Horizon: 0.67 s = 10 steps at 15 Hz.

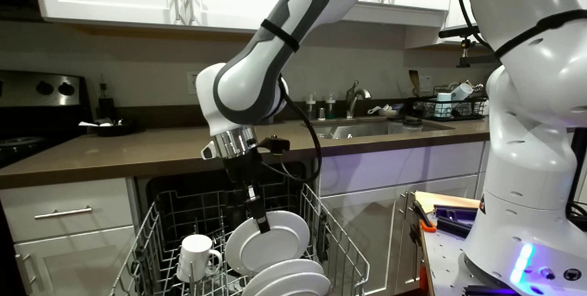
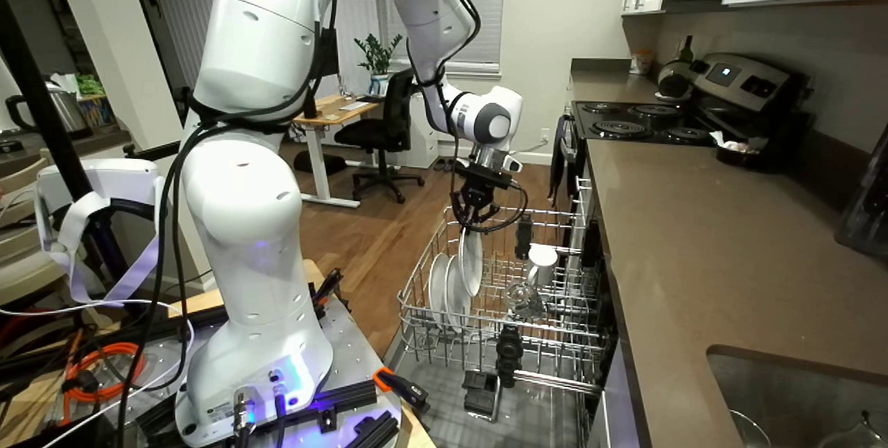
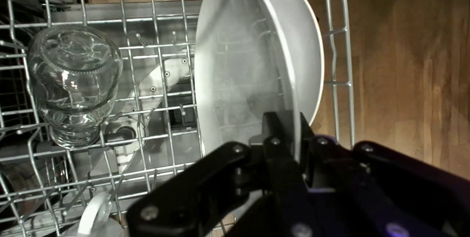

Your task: Remove one plate from the dishwasher and put it on the right side of the countertop

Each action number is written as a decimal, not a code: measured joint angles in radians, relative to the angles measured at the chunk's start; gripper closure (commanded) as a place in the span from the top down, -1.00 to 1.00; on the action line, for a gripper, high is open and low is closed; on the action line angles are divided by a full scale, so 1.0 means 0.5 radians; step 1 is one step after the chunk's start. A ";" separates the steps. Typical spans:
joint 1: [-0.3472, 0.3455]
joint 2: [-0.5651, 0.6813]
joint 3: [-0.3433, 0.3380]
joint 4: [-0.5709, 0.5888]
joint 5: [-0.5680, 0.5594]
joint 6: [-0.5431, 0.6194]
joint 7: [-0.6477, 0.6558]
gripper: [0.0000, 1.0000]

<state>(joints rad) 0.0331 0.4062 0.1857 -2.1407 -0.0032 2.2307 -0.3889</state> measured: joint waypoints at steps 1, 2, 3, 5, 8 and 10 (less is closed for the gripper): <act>0.017 -0.028 -0.004 -0.024 -0.013 0.022 0.021 -0.87; 0.033 -0.054 -0.009 -0.049 -0.026 0.048 0.046 -0.87; 0.051 -0.079 -0.017 -0.073 -0.042 0.076 0.076 -0.87; 0.084 -0.125 -0.032 -0.115 -0.090 0.127 0.145 -0.87; 0.127 -0.181 -0.055 -0.163 -0.170 0.182 0.253 -0.87; 0.153 -0.212 -0.069 -0.189 -0.224 0.207 0.324 -0.87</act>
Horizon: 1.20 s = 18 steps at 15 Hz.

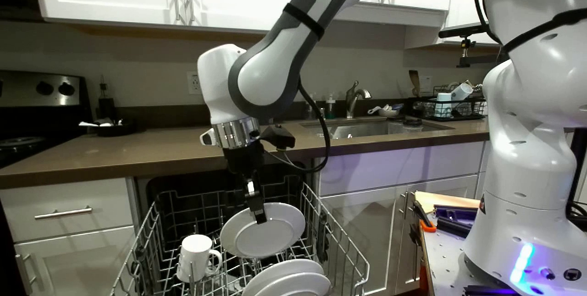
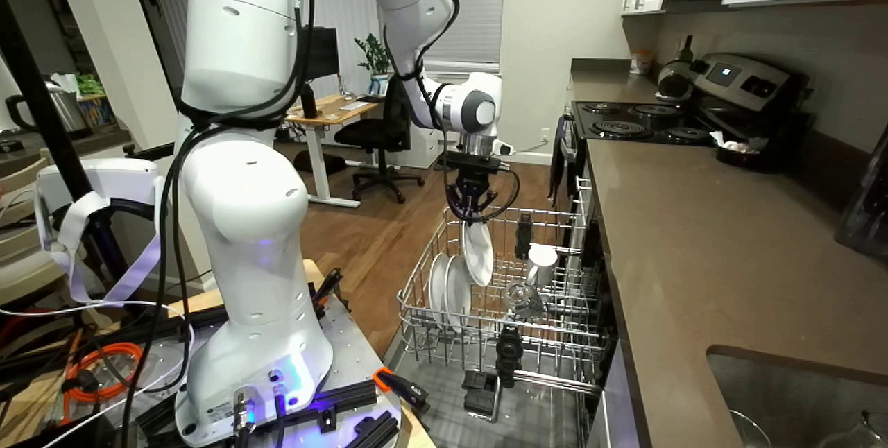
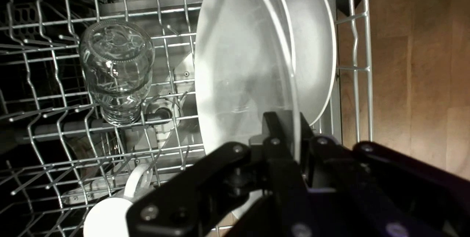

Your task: Remove one plate from the dishwasher and put it on the right side of the countertop

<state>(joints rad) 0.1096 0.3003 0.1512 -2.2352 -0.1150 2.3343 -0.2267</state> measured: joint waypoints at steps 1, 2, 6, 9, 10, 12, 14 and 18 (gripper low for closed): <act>0.010 -0.015 -0.003 -0.012 -0.030 0.007 0.034 -0.87; 0.022 -0.029 -0.007 -0.021 -0.056 0.010 0.068 -0.87; 0.069 -0.086 -0.022 -0.059 -0.163 0.029 0.197 -0.87; 0.108 -0.134 -0.029 -0.095 -0.270 0.053 0.319 -0.87; 0.119 -0.150 -0.029 -0.106 -0.301 0.059 0.356 -0.87; 0.140 -0.186 -0.030 -0.126 -0.374 0.066 0.438 -0.87; 0.159 -0.221 -0.031 -0.141 -0.448 0.067 0.521 -0.87; 0.189 -0.313 -0.033 -0.175 -0.643 0.069 0.720 -0.87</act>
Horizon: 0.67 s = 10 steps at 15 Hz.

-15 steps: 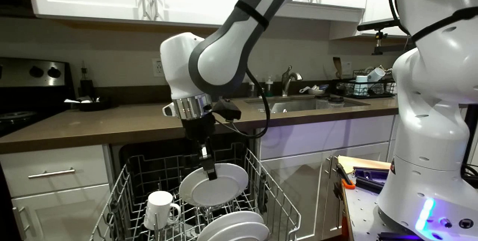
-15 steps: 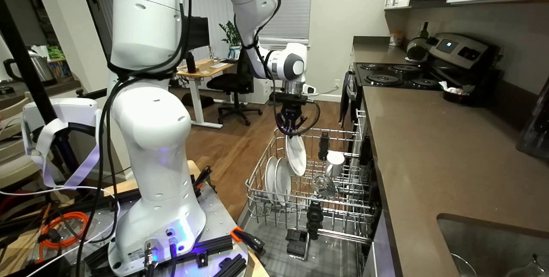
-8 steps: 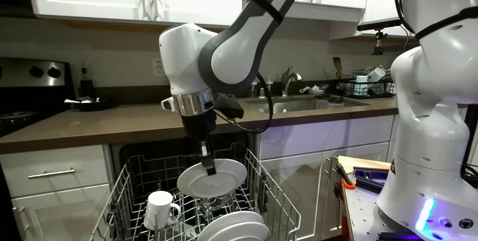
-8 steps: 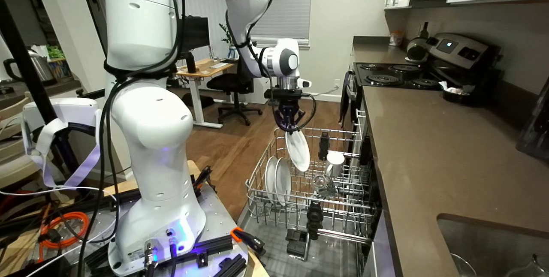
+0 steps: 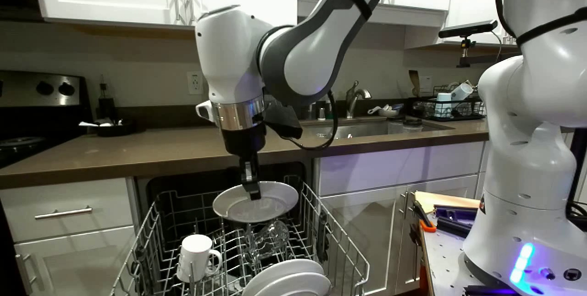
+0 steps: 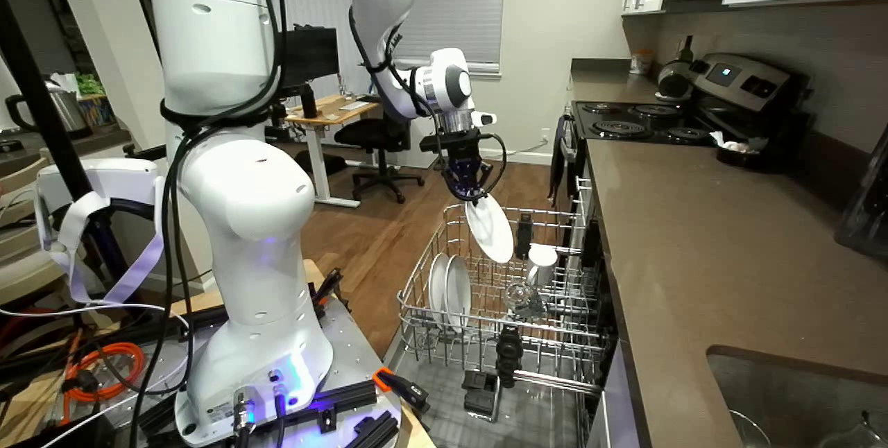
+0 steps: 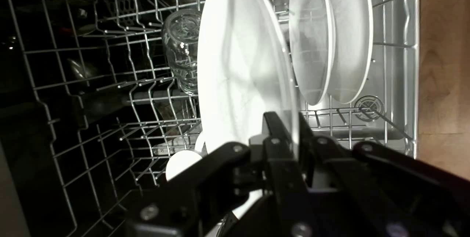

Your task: Remove one plate from the dishwasher and put it on the right side of the countertop

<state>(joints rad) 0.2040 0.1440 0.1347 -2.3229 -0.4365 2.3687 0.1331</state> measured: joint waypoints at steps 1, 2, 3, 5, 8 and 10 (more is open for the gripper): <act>0.005 -0.022 0.000 -0.004 -0.048 0.000 0.044 -0.87; 0.009 -0.043 0.000 -0.007 -0.094 0.000 0.084 -0.87; 0.014 -0.063 0.000 -0.009 -0.139 0.000 0.123 -0.87; 0.020 -0.103 0.002 -0.017 -0.228 -0.001 0.198 -0.87; 0.020 -0.164 0.010 -0.031 -0.366 -0.007 0.314 -0.87; 0.020 -0.206 0.018 -0.038 -0.452 -0.017 0.389 -0.87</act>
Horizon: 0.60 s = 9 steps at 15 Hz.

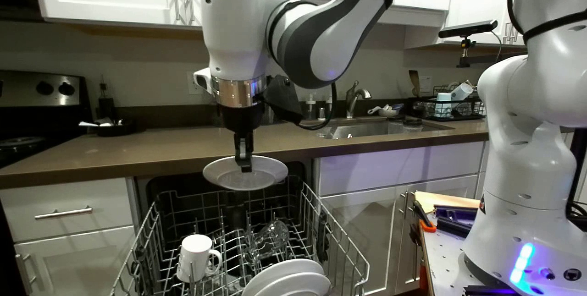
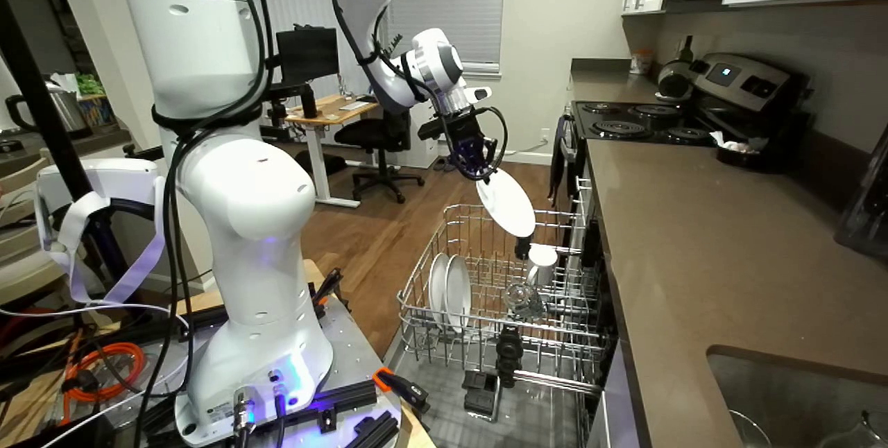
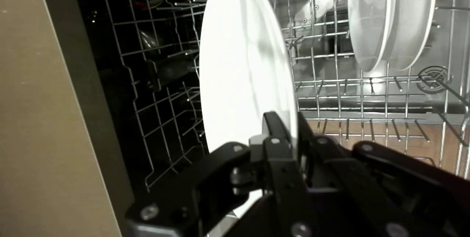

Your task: Remove one plate from the dishwasher and put it on the right side of the countertop

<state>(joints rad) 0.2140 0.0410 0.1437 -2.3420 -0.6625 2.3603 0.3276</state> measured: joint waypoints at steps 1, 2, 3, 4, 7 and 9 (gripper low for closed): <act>0.000 -0.021 0.005 -0.004 -0.043 -0.008 0.037 -0.87; 0.000 -0.041 0.010 -0.007 -0.083 -0.021 0.072 -0.87; 0.000 -0.059 0.015 -0.007 -0.125 -0.038 0.107 -0.87; 0.000 -0.077 0.020 -0.007 -0.165 -0.059 0.135 -0.86; 0.000 -0.109 0.037 -0.005 -0.292 -0.127 0.217 -0.86; 0.000 -0.111 0.047 0.005 -0.358 -0.174 0.253 -0.86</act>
<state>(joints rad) 0.2137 -0.0144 0.1674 -2.3395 -0.8415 2.2732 0.4540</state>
